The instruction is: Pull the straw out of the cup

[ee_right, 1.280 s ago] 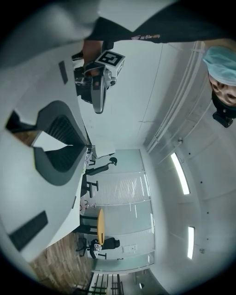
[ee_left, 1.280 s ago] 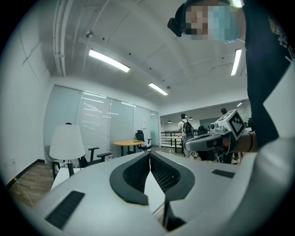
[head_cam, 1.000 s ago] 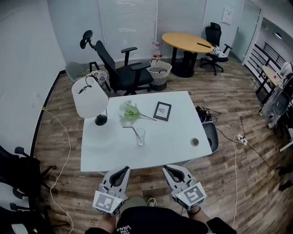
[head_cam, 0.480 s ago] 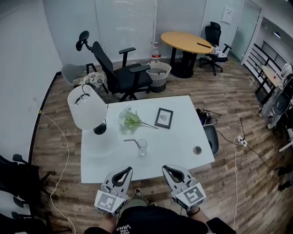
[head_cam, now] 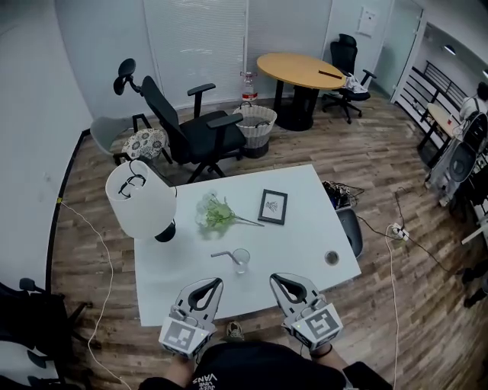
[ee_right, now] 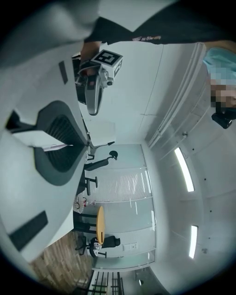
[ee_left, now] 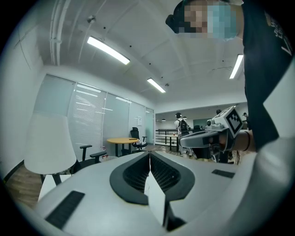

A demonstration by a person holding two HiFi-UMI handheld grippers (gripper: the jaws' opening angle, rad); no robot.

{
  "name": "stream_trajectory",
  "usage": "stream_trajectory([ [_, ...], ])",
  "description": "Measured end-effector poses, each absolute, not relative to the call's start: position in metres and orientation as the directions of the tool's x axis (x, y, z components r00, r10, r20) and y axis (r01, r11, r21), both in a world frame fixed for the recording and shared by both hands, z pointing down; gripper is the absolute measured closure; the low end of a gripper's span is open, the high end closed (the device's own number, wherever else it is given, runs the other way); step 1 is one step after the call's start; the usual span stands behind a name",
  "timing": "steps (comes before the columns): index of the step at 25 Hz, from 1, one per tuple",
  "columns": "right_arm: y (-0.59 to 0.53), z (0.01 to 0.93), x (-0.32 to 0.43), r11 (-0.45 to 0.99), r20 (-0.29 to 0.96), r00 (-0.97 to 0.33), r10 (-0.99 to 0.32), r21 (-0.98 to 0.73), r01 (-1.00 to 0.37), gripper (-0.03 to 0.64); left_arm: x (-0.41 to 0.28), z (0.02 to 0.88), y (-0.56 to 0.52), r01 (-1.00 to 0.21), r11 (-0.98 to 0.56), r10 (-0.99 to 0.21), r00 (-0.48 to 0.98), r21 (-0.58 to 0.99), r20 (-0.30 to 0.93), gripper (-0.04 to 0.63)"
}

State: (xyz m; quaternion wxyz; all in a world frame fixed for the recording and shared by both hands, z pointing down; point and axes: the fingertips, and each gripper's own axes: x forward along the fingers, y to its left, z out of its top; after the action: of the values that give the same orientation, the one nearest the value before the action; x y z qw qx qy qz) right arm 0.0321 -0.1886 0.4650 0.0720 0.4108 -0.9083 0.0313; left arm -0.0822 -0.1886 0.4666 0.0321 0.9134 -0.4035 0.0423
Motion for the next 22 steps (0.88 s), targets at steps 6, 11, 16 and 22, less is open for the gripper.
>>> stream_trajectory([
  [6, -0.201, 0.464, 0.026, 0.631, 0.149, -0.623, -0.768, 0.005, -0.776, 0.6, -0.087, 0.466, -0.205, -0.709, -0.705, -0.704, 0.703, 0.021, 0.098, 0.582],
  [11, -0.208, 0.469, 0.03, 0.62, 0.162, -0.613, -0.774, -0.007, -0.785, 0.6, -0.089, 0.47, -0.217, -0.727, -0.687, -0.719, 0.682, 0.009, 0.134, 0.583],
  [16, -0.222, 0.468, 0.037, 0.62, 0.178, -0.612, -0.771, -0.012, -0.785, 0.6, -0.084, 0.471, -0.222, -0.729, -0.684, -0.725, 0.681, 0.004, 0.101, 0.582],
  [22, -0.233, 0.465, 0.029, 0.692, 0.166, -0.682, -0.712, -0.002, -0.722, 0.6, -0.082, 0.463, -0.23, -0.758, -0.652, -0.754, 0.648, -0.002, 0.107, 0.583],
])
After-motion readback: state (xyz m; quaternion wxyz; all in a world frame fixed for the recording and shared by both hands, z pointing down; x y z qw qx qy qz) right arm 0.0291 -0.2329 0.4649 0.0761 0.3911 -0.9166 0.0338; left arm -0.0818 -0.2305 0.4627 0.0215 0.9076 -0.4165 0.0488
